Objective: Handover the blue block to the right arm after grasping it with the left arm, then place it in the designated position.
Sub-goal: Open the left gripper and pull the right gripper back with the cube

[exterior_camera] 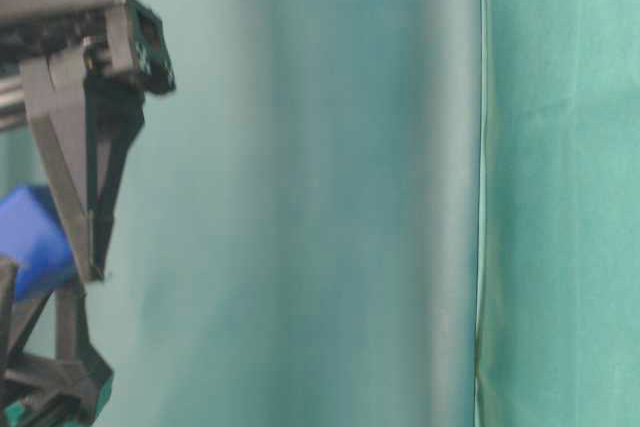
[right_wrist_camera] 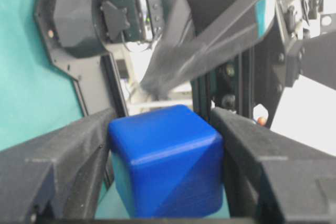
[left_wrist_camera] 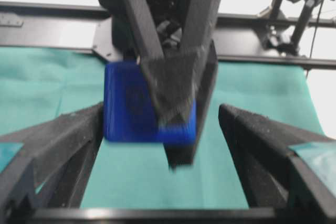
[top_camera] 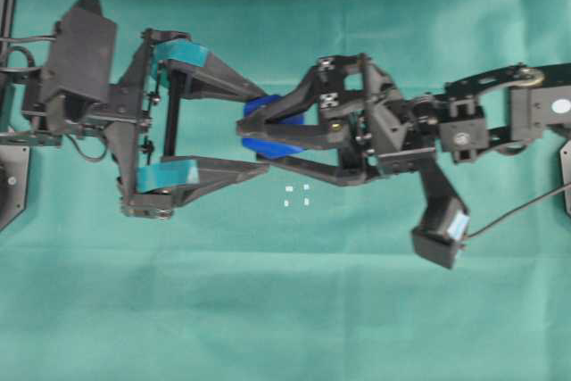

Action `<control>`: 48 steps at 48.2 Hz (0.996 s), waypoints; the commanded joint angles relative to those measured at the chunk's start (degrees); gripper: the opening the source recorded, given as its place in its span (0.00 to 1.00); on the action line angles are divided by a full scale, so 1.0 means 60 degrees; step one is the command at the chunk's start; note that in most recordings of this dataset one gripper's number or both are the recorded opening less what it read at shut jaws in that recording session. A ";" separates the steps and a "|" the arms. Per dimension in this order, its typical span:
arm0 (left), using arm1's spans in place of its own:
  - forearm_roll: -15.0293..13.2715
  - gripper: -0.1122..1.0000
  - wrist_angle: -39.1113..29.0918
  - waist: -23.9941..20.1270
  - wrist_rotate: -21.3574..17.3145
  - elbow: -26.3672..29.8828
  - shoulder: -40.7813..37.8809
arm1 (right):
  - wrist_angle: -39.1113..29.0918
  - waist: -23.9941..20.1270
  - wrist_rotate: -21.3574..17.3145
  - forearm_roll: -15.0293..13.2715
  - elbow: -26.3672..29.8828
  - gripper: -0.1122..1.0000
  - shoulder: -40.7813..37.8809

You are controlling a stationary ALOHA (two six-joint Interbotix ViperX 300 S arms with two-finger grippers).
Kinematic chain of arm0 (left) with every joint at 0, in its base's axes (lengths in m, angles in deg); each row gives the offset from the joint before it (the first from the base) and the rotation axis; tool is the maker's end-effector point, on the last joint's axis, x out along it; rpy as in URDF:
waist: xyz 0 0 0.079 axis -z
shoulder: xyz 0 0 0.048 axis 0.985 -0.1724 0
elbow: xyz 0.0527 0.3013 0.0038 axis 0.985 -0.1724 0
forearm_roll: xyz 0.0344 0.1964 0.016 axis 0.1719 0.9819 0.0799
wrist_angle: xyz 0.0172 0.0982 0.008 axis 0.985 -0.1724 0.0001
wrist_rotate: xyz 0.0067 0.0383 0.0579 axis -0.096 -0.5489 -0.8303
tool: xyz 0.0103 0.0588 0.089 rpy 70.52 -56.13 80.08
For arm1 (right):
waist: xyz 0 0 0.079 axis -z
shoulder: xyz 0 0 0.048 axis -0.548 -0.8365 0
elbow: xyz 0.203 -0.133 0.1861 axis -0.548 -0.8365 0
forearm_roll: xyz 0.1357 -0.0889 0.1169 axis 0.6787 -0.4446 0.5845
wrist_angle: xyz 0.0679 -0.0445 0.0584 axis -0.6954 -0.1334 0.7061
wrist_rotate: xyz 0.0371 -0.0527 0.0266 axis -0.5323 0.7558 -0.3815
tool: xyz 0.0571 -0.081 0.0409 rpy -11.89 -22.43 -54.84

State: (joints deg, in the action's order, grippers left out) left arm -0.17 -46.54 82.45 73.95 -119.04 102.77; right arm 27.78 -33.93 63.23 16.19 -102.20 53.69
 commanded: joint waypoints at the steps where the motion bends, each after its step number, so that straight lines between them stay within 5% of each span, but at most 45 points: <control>1: 0.0000 0.99 0.0029 -0.0015 -0.0015 -0.0029 0.0352 | 0.0029 -0.0029 -0.0044 0.0029 -0.0117 0.65 0.0557; 15: -0.0015 0.99 -0.0264 -0.0015 0.0000 -0.0469 0.0937 | -0.0293 -0.0088 -0.0073 0.0088 -0.1113 0.65 0.1714; 32: 0.0000 0.99 -0.0264 -0.0073 -0.0029 -0.0322 0.0732 | -0.0557 -0.0176 -0.0396 0.0146 -0.1260 0.65 0.1875; 39: 0.0015 0.99 -0.0278 -0.0088 -0.0103 -0.0322 0.0732 | -0.0557 -0.0176 -0.1260 0.0586 -0.1274 0.65 0.1919; 48: 0.0029 0.99 -0.0308 -0.0073 -0.0132 -0.0322 0.0732 | -0.0615 -0.0176 -0.3208 0.1289 -0.1274 0.65 0.1934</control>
State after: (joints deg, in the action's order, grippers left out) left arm -0.17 -48.65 82.09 73.25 -122.55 106.90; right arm 24.18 -34.81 47.23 22.52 -110.55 64.32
